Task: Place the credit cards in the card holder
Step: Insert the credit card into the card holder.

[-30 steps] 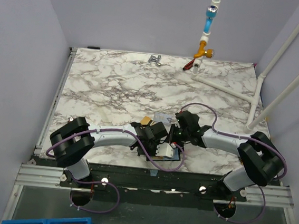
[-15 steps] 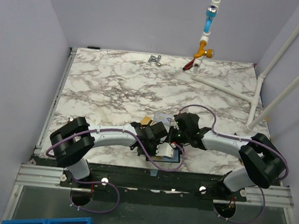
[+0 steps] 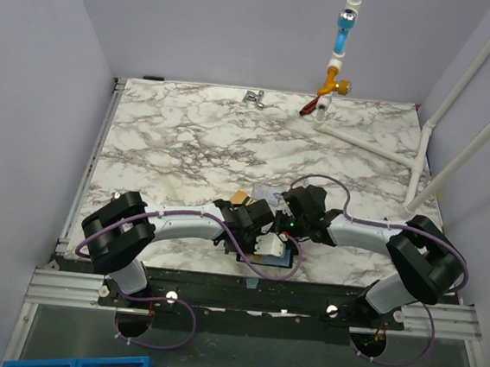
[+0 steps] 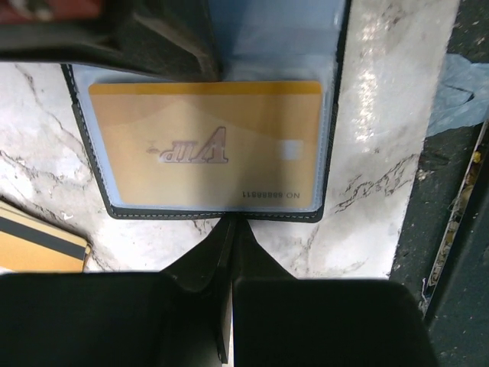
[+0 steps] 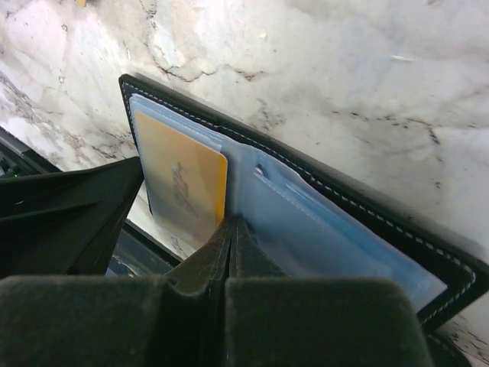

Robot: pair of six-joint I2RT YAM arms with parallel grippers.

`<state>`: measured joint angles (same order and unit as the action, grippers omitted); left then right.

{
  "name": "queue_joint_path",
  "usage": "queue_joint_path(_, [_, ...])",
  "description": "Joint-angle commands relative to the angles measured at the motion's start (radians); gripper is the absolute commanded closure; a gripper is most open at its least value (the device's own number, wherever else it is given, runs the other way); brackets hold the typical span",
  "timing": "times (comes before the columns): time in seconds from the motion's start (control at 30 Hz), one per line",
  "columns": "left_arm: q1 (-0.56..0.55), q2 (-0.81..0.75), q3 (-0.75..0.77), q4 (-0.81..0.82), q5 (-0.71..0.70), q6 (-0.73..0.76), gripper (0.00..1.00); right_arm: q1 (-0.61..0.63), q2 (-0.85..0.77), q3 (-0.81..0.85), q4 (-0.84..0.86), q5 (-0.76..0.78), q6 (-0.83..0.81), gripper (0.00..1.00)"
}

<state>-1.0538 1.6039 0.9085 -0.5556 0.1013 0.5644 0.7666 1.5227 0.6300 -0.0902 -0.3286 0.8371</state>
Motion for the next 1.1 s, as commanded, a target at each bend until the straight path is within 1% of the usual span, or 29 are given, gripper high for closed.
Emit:
queue_joint_path(0.0, [0.009,0.030,0.003,0.005,-0.035,0.017,1.00,0.035,0.044,0.042,0.009,-0.037,-0.013,0.99])
queue_joint_path(0.13, [0.012,0.029,0.008,-0.001,-0.036,0.018,1.00,0.036,0.021,0.053,-0.035,-0.005,-0.011,0.99])
queue_joint_path(0.23, [0.025,0.010,0.010,-0.020,-0.023,0.020,1.00,0.028,0.007,0.068,-0.111,0.045,-0.035,0.99])
queue_joint_path(0.33, [0.062,-0.037,0.024,-0.063,0.021,0.014,1.00,-0.043,-0.022,0.084,-0.156,0.042,-0.072,0.96])
queue_joint_path(0.43, [0.117,-0.097,0.051,-0.122,0.087,0.012,0.87,-0.134,-0.042,0.132,-0.189,0.031,-0.123,0.86])
queue_joint_path(0.47, [0.137,-0.119,0.060,-0.140,0.106,0.014,0.85,-0.154,-0.038,0.163,-0.204,0.029,-0.145,0.82])
queue_joint_path(0.6, [0.219,-0.164,0.135,-0.223,0.199,0.017,0.70,-0.213,0.017,0.293,-0.248,0.028,-0.204,0.69])
queue_joint_path(0.67, [0.256,-0.165,0.176,-0.243,0.228,0.011,0.58,-0.231,0.055,0.350,-0.247,0.044,-0.217,0.65])
queue_joint_path(0.7, [0.273,-0.158,0.196,-0.244,0.235,0.000,0.55,-0.237,0.085,0.382,-0.247,0.054,-0.224,0.63])
queue_joint_path(0.8, [0.344,-0.100,0.291,-0.234,0.277,-0.043,0.50,-0.267,0.165,0.461,-0.244,0.079,-0.237,0.62])
queue_joint_path(0.9, [0.408,0.020,0.416,-0.230,0.313,-0.096,0.48,-0.281,0.219,0.526,-0.234,0.114,-0.249,0.60])
queue_joint_path(1.0, [0.440,0.136,0.520,-0.200,0.319,-0.131,0.46,-0.282,0.266,0.571,-0.224,0.154,-0.273,0.60])
queue_joint_path(1.07, [0.449,0.201,0.576,-0.193,0.313,-0.130,0.46,-0.282,0.296,0.596,-0.222,0.167,-0.293,0.58])
